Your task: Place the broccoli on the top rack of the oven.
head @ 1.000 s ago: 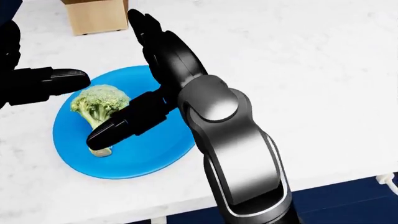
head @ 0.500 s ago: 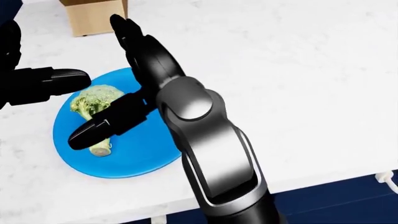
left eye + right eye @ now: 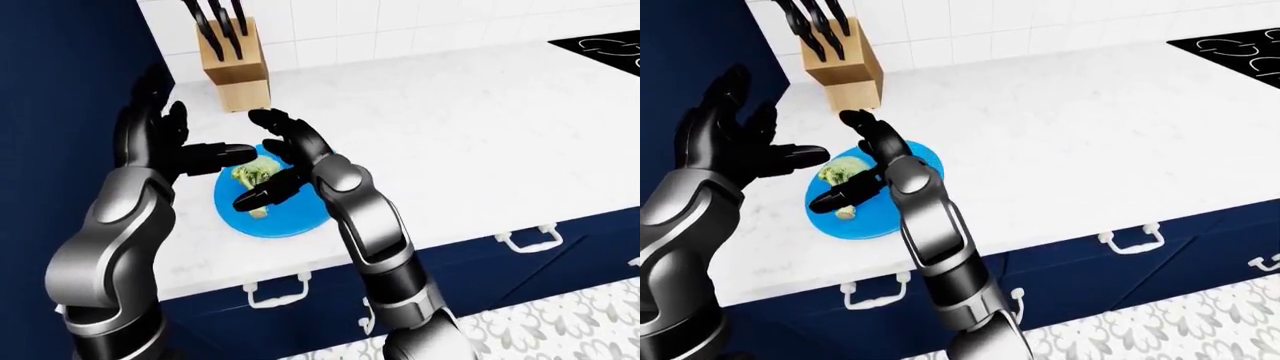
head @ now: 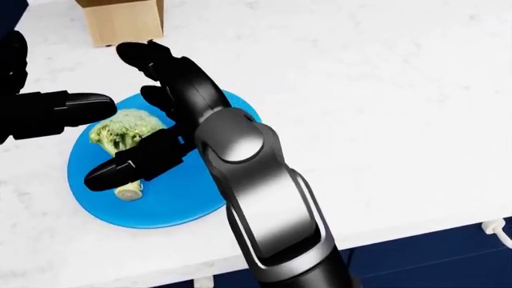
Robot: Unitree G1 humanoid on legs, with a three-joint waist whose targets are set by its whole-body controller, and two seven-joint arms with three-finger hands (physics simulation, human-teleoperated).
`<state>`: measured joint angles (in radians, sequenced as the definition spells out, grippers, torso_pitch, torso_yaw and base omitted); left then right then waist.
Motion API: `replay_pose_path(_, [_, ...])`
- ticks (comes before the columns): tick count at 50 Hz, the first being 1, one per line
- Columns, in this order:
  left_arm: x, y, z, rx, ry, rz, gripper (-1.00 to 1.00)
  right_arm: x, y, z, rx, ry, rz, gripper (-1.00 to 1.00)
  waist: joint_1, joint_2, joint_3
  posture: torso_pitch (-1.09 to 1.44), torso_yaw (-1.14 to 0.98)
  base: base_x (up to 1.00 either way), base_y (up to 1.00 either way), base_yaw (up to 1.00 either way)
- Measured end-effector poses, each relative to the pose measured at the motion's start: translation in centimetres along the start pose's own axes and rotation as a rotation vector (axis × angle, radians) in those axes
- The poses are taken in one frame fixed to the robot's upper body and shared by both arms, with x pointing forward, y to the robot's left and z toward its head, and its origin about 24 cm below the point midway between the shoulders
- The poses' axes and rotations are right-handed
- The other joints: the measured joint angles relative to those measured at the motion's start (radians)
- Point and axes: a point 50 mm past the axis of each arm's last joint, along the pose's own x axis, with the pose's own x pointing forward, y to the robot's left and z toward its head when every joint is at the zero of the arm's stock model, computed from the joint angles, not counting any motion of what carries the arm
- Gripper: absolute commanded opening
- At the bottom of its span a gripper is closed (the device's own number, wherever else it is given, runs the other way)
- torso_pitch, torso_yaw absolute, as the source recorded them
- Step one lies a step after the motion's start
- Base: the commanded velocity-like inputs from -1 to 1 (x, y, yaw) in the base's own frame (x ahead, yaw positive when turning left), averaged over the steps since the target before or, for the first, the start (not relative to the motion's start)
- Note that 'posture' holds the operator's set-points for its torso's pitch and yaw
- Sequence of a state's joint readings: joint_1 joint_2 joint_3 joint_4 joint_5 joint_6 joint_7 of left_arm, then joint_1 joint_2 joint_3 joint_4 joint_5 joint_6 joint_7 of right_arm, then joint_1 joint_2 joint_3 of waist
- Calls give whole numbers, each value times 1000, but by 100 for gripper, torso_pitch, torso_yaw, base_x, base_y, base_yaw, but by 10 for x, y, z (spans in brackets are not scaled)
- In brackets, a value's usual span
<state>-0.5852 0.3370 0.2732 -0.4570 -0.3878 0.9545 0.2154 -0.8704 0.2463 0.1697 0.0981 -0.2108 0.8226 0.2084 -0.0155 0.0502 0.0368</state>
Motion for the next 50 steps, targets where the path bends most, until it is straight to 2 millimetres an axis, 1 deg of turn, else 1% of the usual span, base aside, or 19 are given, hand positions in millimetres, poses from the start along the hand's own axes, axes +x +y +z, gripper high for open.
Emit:
replay_pose_path(10, [-1, 0, 2, 1, -5, 0, 100, 2, 2, -1, -25, 2, -2, 69, -1, 0, 0, 0, 0, 0, 0, 0])
replay_pose_path(16, [-2, 0, 3, 0, -6, 2, 100, 4, 4, -4, -38, 10, -1, 65, -1, 2, -1, 0, 0, 0, 0, 0])
replay_pose_path(23, [0, 0, -1, -1, 2, -1, 100, 6, 5, -5, -46, 10, -4, 62, -1, 3, -1, 0, 0, 0, 0, 0])
replay_pose_path(33, [0, 1, 1, -2, -4, 3, 100, 7, 6, -5, -57, 14, -1, 58, -1, 3, -1, 0, 0, 0, 0, 0])
replay_pose_path(38, [-1, 1, 1, -3, -5, 3, 100, 8, 7, -10, -63, 24, 1, 57, -2, 4, -1, 0, 0, 0, 0, 0])
replay_pose_path(42, [-1, 0, 1, -3, 1, -1, 100, 7, 7, -8, -66, 21, -1, 54, -2, 3, 1, 0, 0, 0, 0, 0])
replay_pose_path(45, [-1, 0, 2, -2, -1, -1, 100, 7, 8, -6, -74, 16, 2, 48, -2, 4, 0, 0, 0, 0, 0, 0])
replay_pose_path(47, [-1, 0, 3, -3, -4, 0, 100, 7, 9, -7, -76, 17, 4, 41, -2, 4, -1, 0, 0, 0, 0, 0])
replay_pose_path(50, [-1, 1, 2, -3, -6, 0, 100, 7, 10, -9, -76, 20, 6, 41, -2, 5, -2, 0, 0, 0, 0, 0])
